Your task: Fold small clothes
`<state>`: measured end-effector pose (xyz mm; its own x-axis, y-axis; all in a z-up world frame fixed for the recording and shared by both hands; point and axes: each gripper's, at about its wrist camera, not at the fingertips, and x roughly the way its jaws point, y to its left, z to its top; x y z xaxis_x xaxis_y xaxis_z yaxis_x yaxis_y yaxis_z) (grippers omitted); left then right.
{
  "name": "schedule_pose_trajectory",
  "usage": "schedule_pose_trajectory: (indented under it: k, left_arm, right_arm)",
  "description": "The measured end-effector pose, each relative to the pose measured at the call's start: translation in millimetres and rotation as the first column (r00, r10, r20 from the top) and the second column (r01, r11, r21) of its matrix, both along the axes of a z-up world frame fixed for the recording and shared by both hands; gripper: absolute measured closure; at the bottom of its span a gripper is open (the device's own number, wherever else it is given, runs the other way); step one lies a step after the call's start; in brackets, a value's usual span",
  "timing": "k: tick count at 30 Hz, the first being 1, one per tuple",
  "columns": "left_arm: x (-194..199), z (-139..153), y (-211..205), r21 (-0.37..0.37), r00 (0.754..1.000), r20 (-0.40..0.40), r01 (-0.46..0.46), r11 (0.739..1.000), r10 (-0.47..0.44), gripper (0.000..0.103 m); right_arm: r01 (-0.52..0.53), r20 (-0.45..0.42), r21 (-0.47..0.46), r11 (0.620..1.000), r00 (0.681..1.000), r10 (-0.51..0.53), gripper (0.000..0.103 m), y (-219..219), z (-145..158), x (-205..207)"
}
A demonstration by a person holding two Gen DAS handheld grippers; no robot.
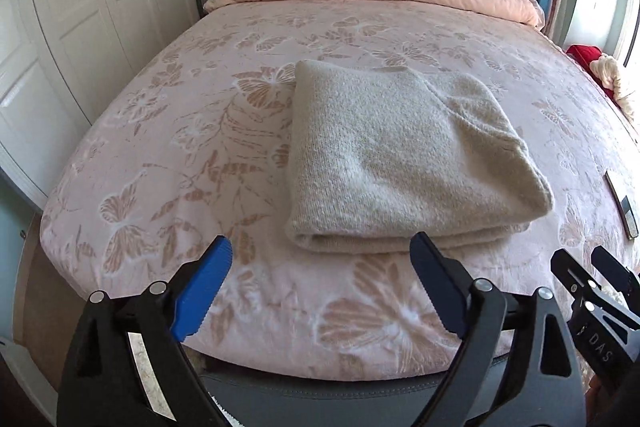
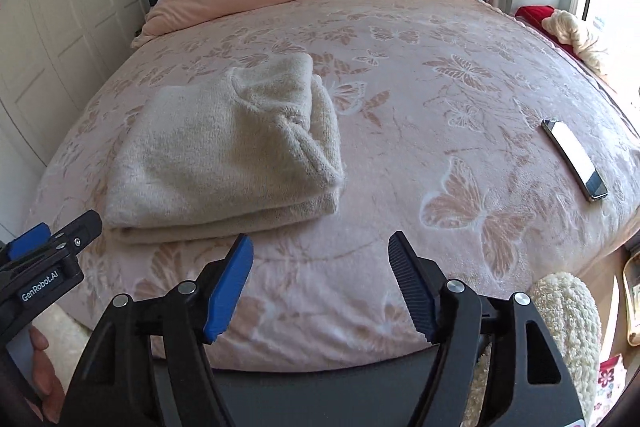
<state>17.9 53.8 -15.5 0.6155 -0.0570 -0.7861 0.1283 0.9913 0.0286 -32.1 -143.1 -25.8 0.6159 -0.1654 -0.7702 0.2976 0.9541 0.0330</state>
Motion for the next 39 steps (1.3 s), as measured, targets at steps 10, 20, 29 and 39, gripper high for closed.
schedule_pose_trajectory:
  k: [10,20,29,39]
  left_arm:
    - [-45,-8,-9,0.018,0.998,0.066,-0.009,1.0,0.008,0.013]
    - [-58,-5,-9,0.023,0.993,0.114,-0.032,0.999,0.029,0.013]
    - [-62,-1,-14,0.028,0.989,0.144,-0.032,0.999,0.028,0.013]
    - [-64,3,-13,0.025,0.986,0.163,-0.034,0.999,0.03,0.013]
  right_arm:
    - [-0.014,0.023,-0.018,1.0,1.0,0.015,0.03,14,-2,-30]
    - [-0.028,0.04,-0.012,1.0,0.999,0.029,0.03,20,2,-37]
    - [-0.036,0.057,-0.03,0.999,0.998,0.038,0.03,25,7,-39]
    - [-0.025,0.072,-0.045,0.999,0.997,0.028,0.03,29,11,-42]
